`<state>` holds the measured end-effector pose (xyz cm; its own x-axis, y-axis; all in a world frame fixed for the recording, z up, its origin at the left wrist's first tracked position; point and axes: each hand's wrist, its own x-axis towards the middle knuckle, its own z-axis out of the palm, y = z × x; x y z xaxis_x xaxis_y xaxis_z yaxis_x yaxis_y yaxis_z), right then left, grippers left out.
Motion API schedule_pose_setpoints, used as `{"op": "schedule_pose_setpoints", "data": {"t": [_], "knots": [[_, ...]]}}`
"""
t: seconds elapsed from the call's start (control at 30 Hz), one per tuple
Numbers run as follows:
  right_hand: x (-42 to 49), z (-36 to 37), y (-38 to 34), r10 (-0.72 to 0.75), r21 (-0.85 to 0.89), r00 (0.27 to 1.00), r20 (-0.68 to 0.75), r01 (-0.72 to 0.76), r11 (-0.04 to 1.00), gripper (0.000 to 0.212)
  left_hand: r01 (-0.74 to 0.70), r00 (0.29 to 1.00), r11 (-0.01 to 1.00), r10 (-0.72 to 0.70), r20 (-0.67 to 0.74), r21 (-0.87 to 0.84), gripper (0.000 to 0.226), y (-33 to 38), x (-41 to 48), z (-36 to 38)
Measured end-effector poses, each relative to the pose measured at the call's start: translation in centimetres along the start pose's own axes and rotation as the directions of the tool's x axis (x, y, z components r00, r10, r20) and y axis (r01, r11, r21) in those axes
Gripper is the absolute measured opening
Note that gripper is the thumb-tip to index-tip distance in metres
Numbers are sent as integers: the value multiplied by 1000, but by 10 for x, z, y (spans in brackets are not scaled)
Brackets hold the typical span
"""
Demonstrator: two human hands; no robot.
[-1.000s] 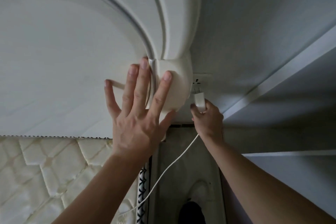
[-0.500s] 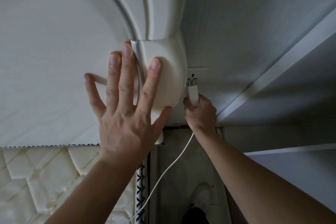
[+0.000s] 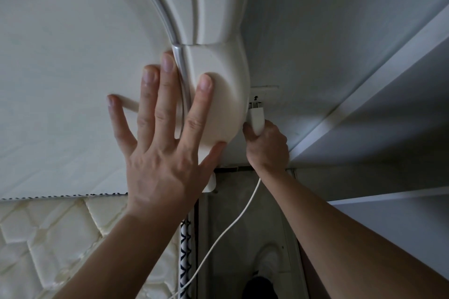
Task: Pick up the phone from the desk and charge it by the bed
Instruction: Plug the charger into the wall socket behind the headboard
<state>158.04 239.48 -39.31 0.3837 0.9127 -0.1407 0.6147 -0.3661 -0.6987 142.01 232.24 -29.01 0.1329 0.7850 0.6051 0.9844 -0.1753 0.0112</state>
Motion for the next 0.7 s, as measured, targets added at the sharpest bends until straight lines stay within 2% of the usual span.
{"op": "schedule_pose_setpoints", "data": {"t": [0.13, 0.3, 0.37, 0.47, 0.57, 0.63, 0.7], "knots": [[0, -7, -2, 9, 27, 999, 32, -10, 1000, 38, -6, 1000, 1000, 6, 10, -2, 103, 0, -1, 0], [-6, -7, -1, 109, 386, 993, 40, -116, 915, 29, -12, 1000, 1000, 12, 3, -14, 102, -1, -1, 1], [-11, -8, 0, 93, 492, 993, 72, -116, 863, 16, -14, 1000, 1000, 14, 3, -15, 101, -2, -1, 1], [-15, -10, -1, 27, 512, 998, 63, -56, 857, 20, -15, 1000, 1000, 15, 5, -20, 99, -2, -1, 0], [-17, -10, -3, 23, 553, 998, 63, -54, 832, 10, -13, 1000, 1000, 13, -1, -20, 99, -1, 0, 0], [-19, -11, -5, 11, 543, 999, 52, -38, 839, 15, -11, 1000, 1000, 10, -8, -20, 99, -2, 0, -1], [-18, -12, -5, -4, 526, 999, 50, -23, 850, 10, -15, 1000, 1000, 15, 2, -22, 101, -2, 0, -1]]}}
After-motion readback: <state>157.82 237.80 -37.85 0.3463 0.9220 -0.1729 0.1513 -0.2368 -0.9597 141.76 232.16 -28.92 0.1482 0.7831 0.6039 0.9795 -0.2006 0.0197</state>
